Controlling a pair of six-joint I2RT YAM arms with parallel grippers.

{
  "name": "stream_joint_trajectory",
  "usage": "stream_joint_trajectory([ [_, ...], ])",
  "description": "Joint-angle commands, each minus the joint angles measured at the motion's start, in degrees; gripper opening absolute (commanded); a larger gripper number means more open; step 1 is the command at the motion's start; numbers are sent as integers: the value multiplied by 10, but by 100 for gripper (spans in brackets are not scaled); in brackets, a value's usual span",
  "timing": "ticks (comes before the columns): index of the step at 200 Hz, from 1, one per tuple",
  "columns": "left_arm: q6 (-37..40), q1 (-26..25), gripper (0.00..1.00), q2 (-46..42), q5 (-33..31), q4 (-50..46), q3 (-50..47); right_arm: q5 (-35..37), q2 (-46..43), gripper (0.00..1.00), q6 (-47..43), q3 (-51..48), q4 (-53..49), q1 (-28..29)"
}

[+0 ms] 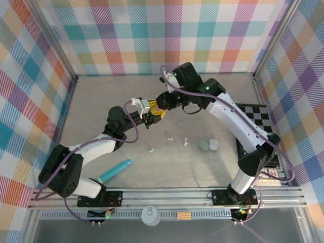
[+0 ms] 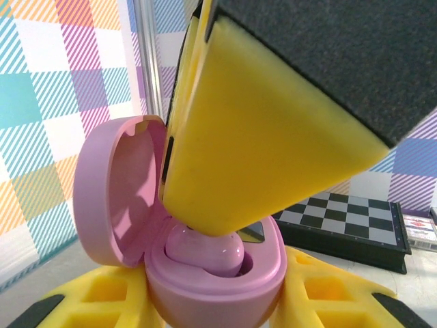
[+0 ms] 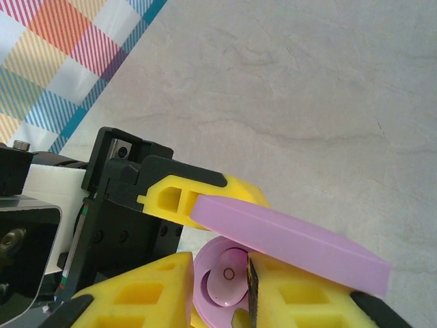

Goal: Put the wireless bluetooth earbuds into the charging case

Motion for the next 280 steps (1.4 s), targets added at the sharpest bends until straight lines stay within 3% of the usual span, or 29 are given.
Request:
stream_joint_trajectory([
  [1,5,-2,27,-14,24,43,3,-10,-30,28,7,-7,23,0],
  [34,5,6,27,-14,23,49,-2,-26,-85,38,0,-47,58,0],
  [58,19,6,27,-16,25,50,-6,33,-114,45,10,-68,88,-1],
  [99,28,6,27,-19,31,58,-13,86,-52,64,25,4,69,-22],
  [152,27,6,27,-32,28,56,-18,75,17,64,36,44,37,-37],
  [242,9,6,27,-34,19,52,-9,3,-124,64,73,-133,95,-39],
  [280,-6,6,27,-32,22,70,-5,-165,-170,65,241,-247,246,-81],
])
